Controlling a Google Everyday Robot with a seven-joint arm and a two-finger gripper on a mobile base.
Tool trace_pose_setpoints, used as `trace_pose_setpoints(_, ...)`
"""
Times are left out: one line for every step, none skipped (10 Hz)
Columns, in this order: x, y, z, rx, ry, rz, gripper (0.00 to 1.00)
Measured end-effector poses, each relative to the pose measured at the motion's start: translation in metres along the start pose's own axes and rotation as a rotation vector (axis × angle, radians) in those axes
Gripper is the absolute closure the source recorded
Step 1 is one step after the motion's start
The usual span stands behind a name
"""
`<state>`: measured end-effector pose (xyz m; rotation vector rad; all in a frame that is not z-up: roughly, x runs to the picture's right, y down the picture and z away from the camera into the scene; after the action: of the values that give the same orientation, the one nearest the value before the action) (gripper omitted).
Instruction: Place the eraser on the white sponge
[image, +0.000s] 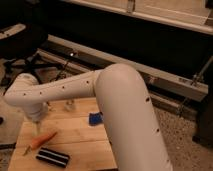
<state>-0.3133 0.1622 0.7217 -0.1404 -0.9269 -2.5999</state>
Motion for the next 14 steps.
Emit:
trace_pose_setpoints(0.000,-0.001,0.000,0.001,-0.002,-0.001,0.20)
trace_pose_setpoints(-0.002,-0.004,0.000,0.005,-0.010,-0.004,0.20)
trace_pose_setpoints(-0.003,-0.012,0.000,0.011,-0.026,-0.007,0.20)
trace_pose_setpoints(-0.006,-0.020,-0.001,0.012,-0.051,-0.009,0.20)
trace_pose_setpoints(-0.011,-0.027,-0.002,0.016,-0.082,-0.003,0.20)
trace_pose_setpoints(-0.016,-0.035,-0.002,0.021,-0.110,0.005,0.20)
trace_pose_setpoints(-0.019,-0.041,-0.002,0.024,-0.123,0.012,0.20)
trace_pose_setpoints(-0.021,-0.051,0.000,0.030,-0.136,0.021,0.20)
trace_pose_setpoints(-0.022,-0.064,0.005,0.042,-0.139,0.032,0.20)
trace_pose_setpoints(-0.020,-0.084,0.014,0.063,-0.128,0.044,0.20)
trace_pose_setpoints(-0.019,-0.095,0.019,0.076,-0.121,0.051,0.20)
trace_pose_setpoints(-0.017,-0.111,0.026,0.089,-0.114,0.056,0.20)
trace_pose_setpoints(-0.018,-0.123,0.033,0.095,-0.114,0.066,0.20)
trace_pose_setpoints(-0.024,-0.132,0.042,0.091,-0.128,0.083,0.20)
